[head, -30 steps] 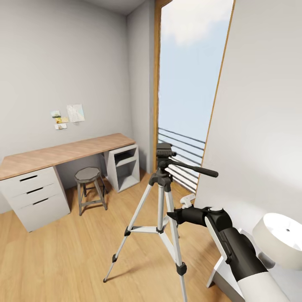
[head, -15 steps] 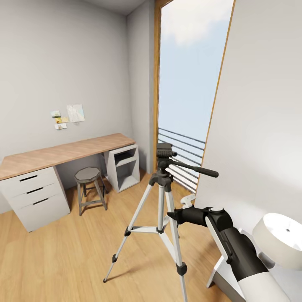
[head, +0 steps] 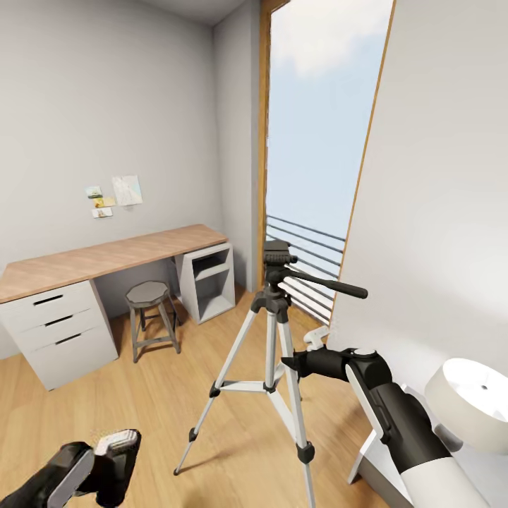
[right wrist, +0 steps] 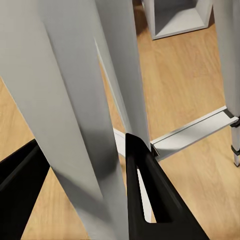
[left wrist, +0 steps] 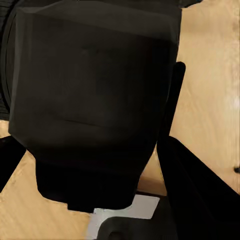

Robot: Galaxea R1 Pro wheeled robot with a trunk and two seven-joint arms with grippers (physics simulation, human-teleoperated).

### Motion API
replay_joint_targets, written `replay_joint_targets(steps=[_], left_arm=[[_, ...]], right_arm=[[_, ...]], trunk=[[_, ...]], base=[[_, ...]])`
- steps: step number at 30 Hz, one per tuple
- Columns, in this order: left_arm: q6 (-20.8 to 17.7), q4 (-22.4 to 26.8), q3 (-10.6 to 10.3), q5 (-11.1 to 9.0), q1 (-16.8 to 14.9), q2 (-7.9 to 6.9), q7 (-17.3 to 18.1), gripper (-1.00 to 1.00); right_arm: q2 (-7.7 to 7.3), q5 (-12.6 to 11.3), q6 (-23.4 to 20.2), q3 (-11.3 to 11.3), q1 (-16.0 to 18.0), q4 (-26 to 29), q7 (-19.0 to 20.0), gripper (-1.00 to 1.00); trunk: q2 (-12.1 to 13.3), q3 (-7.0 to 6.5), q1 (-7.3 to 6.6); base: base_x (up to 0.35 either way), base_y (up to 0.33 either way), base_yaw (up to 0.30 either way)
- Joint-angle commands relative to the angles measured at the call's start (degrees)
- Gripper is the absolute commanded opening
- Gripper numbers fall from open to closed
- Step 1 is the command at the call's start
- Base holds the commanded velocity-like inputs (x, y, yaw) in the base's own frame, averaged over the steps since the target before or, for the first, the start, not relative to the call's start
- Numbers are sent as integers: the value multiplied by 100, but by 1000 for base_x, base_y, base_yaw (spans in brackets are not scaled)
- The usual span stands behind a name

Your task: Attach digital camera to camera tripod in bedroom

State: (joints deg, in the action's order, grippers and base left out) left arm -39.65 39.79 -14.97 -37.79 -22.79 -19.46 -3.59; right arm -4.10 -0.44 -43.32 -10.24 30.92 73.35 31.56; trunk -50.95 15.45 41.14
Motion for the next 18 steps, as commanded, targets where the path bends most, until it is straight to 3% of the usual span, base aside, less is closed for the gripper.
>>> replay_joint_targets(steps=[1, 2, 4, 5, 6, 7, 9, 11, 12, 13, 15, 18], left_arm=[[-249, 413, -21, -61, -329, -32, -65, -100], [-683, 827, 1, -60, -781, -45, -154, -100], [-1102, 1149, 24, -70, -1292, -12, -253, -100], [-1431, 1359, 45, -85, -1827, 89, -347, -100], [-1544, 1424, 58, -92, -2091, 165, -388, -100], [-1691, 1474, 94, -103, -2597, 351, -457, -100], [-1785, 1428, 156, -111, -3072, 558, -503, -100], [-1876, 1120, 296, -118, -3974, 975, -590, -100], [-1887, 1015, 320, -119, -4193, 1076, -618, -100], [-1900, 791, 356, -121, -4609, 1267, -677, -100], [-1903, 463, 388, -114, -5181, 1502, -766, -100], [-1897, 209, 406, -113, -5671, 1650, -831, -100]], right_arm=[[-5, 76, -24, -6, 2, 0, 7, -100], [-5, 71, -22, -5, 2, -2, 7, -100], [-6, 67, -24, -5, 2, -3, 8, -100], [-11, 65, -24, -5, 2, -3, 10, -100], [-13, 65, -25, -4, 2, -4, 11, -100], [-19, 64, -26, -4, 2, -4, 15, -100], [-23, 63, -26, -4, 2, -4, 19, -100], [-27, 62, -27, -4, 2, -4, 23, -100], [-28, 62, -27, -4, 2, -4, 24, -100], [-29, 62, -27, -4, 2, -4, 24, -100], [-29, 62, -27, -5, 2, -4, 25, -100], [-28, 62, -27, -8, 2, -4, 26, -100]], trunk=[[-5, 8, 2], [-5, 8, 2], [-5, 8, 2], [-5, 8, 2], [-5, 8, 2], [-5, 8, 2], [-5, 8, 2], [-5, 8, 2], [-5, 8, 2], [-5, 8, 2], [-5, 8, 2], [-5, 8, 2]], base=[[0, 0, 0], [0, 0, 0], [0, 0, 0], [0, 0, 0], [0, 0, 0], [0, 0, 0], [0, 0, 0], [0, 0, 0], [0, 0, 0], [0, 0, 0], [0, 0, 0], [0, 0, 0]])
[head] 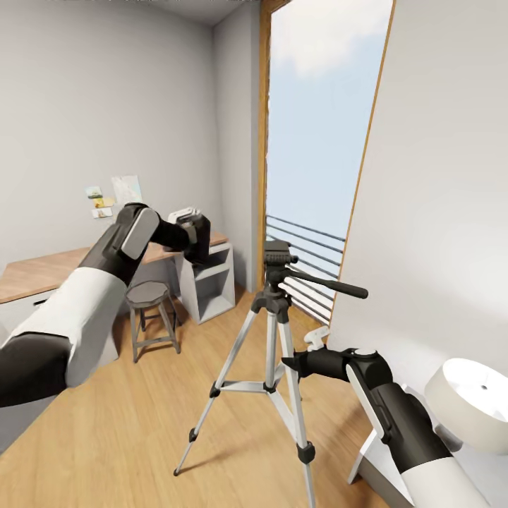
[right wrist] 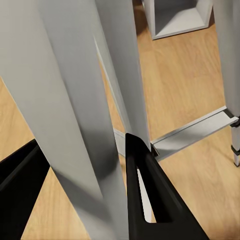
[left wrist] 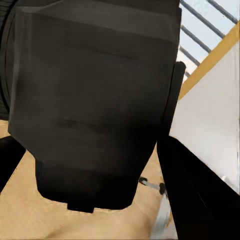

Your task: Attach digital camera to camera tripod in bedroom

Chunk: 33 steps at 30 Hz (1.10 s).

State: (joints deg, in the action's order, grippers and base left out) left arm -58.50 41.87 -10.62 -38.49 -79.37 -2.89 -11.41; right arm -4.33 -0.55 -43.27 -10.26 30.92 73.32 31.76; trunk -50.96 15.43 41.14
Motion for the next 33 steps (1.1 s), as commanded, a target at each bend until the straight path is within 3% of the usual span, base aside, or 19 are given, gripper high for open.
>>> replay_joint_targets(steps=[1, 4, 10, 13, 21, 25, 33], left_arm=[[-6, -101, -22, -44, -267, 53, -73, -100], [2, -172, -14, -43, -612, 131, -98, -100], [74, -321, -3, -53, -753, 269, -85, -100], [529, -645, -6, -52, -779, 526, -71, -100], [1213, -1194, -2, -62, -941, 854, -31, -100], [1293, -1182, -7, -35, -987, 889, -57, -100], [1378, -670, -39, 81, -1015, 1037, -485, -100]], right_arm=[[-2, 73, -32, -8, 2, -2, 6, -100], [2, 71, -35, -10, 2, -4, 5, -100], [8, 65, -41, -11, 2, -3, 11, -100], [1, 67, -41, -11, 2, -2, 17, -100], [-4, 81, -37, -11, 2, -2, 23, -100], [9, 78, -34, -11, 2, -2, 23, -100], [19, 73, -32, -17, 2, -2, 12, -100]], trunk=[[-4, 11, 2], [-4, 11, 2], [-4, 11, 2], [-4, 11, 2], [-4, 11, 2], [-4, 11, 2], [-4, 11, 2]], base=[[0, 0, 0], [0, 0, 0], [0, 0, 0], [0, 0, 0], [0, 0, 0], [0, 0, 0], [0, 0, 0]])
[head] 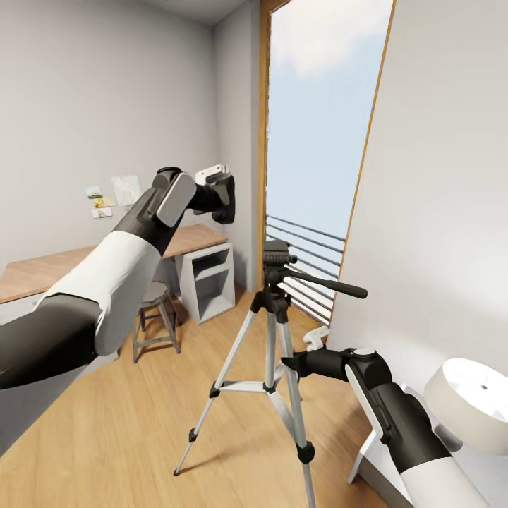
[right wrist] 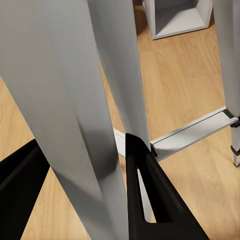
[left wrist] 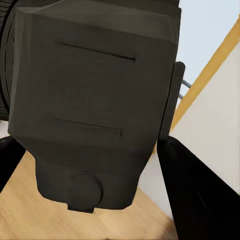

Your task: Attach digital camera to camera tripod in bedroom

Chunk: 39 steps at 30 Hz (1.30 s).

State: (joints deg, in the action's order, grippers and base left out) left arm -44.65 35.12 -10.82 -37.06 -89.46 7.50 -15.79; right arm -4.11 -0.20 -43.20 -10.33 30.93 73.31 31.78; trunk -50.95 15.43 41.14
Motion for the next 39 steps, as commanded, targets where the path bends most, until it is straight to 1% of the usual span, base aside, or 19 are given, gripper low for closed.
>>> replay_joint_targets(steps=[1, 2, 3, 5, 8, 10, 11, 13, 15, 16, 19, 20, 23, 24, 26, 27, 28, 34, 39], left_arm=[[2, 44, -21, -55, -8, 17, -189, -100], [5, 59, -20, -53, -8, 22, -261, -100], [11, 99, -21, -58, -10, 29, -508, -100], [10, 108, -28, -55, -10, 17, -515, -100], [6, 114, -33, -55, -10, -71, -283, -100], [4, 121, -43, -55, -10, -141, 16, -100], [4, 142, -87, -54, -10, -217, 498, -100], [8, 178, -187, -49, -10, -305, 1152, -100], [16, 189, -343, -40, -10, -414, 1939, -100], [49, 168, -526, -23, -10, -540, 2780, -100], [194, 141, -757, 14, -10, -766, 3949, -100], [344, 129, -851, 36, -10, -936, 4566, -100], [565, 145, -938, 48, -10, -1197, 5248, -100], [688, 188, -976, 45, -10, -1370, 5551, -100], [772, 241, -1006, 43, -10, -1532, 5748, -100], [848, 351, -1035, 55, -10, -1686, 5915, -100], [880, 476, -1072, 91, -10, -1768, 5923, -100], [907, 487, -1164, 156, 12, -1808, 5753, -100], [859, 453, -1230, 235, 29, -1834, 5720, -100]], right_arm=[[-3, 38, -39, -11, 1, -3, 10, -100], [-3, 38, -39, -12, 1, -2, 9, -100], [-2, 37, -39, -11, 1, -1, 7, -100], [-2, 37, -39, -12, 1, -1, 5, -100], [-2, 37, -39, -11, 1, -1, 4, -100], [-2, 37, -39, -10, 1, -1, 7, -100], [-2, 37, -39, -11, 1, -1, 9, -100], [-2, 39, -39, -12, 1, -1, 10, -100], [-2, 42, -39, -9, 1, -1, 12, -100], [-2, 46, -39, -8, 1, -1, 15, -100], [-2, 51, -39, -6, 1, -1, 15, -100], [-2, 52, -39, -5, 1, -1, 14, -100], [-2, 54, -39, -8, 1, -1, 9, -100], [-2, 54, -39, -10, 1, -1, 7, -100], [-2, 54, -39, -11, 1, -1, 5, -100], [-2, 56, -39, -8, 1, -1, 4, -100], [-2, 57, -39, -6, 1, -1, 4, -100], [-2, 61, -39, -5, 1, -1, 2, -100], [-2, 63, -39, -4, 1, -1, 8, -100]], trunk=[[-5, 10, 1], [-5, 10, 1], [-5, 10, 1], [-5, 10, 1], [-5, 10, 1], [-5, 10, 1], [-5, 10, 1], [-5, 10, 1], [-5, 10, 1], [-5, 10, 1], [-5, 10, 1], [-5, 10, 1], [-5, 10, 1], [-5, 10, 1], [-5, 10, 1], [-5, 10, 1], [-5, 10, 1], [-5, 10, 1], [-5, 10, 1]], base=[[0, 0, 0], [0, 0, 0], [0, 0, 0], [0, 0, 0], [0, 0, 0], [0, 0, 0], [0, 0, 0], [0, 0, 0], [0, 0, 0], [0, 0, 0], [0, 0, 0], [0, 0, 0], [0, 0, 0], [0, 0, 0], [0, 0, 0], [0, 0, 0], [0, 0, 0], [0, 0, 0], [0, 0, 0]])
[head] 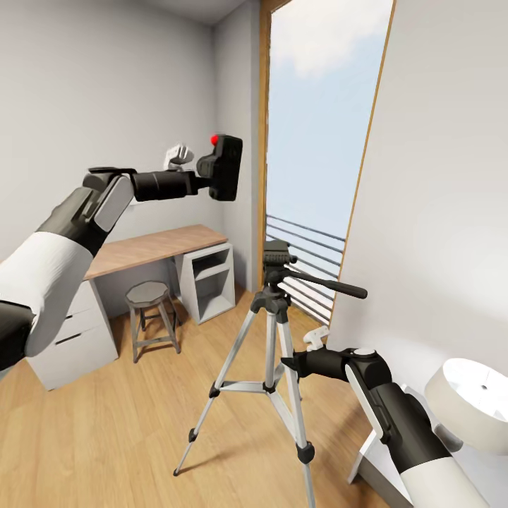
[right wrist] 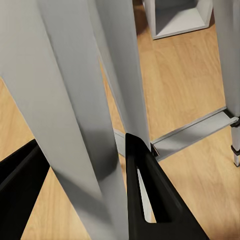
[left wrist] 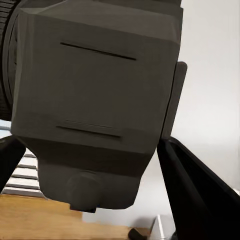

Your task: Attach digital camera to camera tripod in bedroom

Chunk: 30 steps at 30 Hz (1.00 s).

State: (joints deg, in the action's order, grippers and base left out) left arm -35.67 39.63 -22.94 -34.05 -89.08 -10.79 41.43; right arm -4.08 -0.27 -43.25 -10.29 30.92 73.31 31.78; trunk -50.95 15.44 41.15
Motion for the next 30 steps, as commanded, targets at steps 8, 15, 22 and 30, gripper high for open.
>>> replay_joint_targets(steps=[8, 15, 22, 30], left_arm=[[-536, 109, -628, 1257, -222, 203, 157, -100], [-908, -137, -862, 3643, -954, 857, 1344, -100], [-392, -524, -849, 5307, -1496, 1218, 3193, -100], [-110, -654, -625, 5370, -1532, 1260, 3681, -100]], right_arm=[[-14, 81, -36, -8, 2, -1, 12, -100], [-40, 87, -35, -2, 2, 4, 15, -100], [-35, 85, -34, -7, 2, 0, -10, -100], [-31, 77, -34, -8, 2, -1, -16, -100]], trunk=[[-5, 9, 1], [-5, 9, 1], [-5, 9, 1], [-5, 9, 1]], base=[[0, 0, 0], [0, 0, 0], [0, 0, 0], [0, 0, 0]])
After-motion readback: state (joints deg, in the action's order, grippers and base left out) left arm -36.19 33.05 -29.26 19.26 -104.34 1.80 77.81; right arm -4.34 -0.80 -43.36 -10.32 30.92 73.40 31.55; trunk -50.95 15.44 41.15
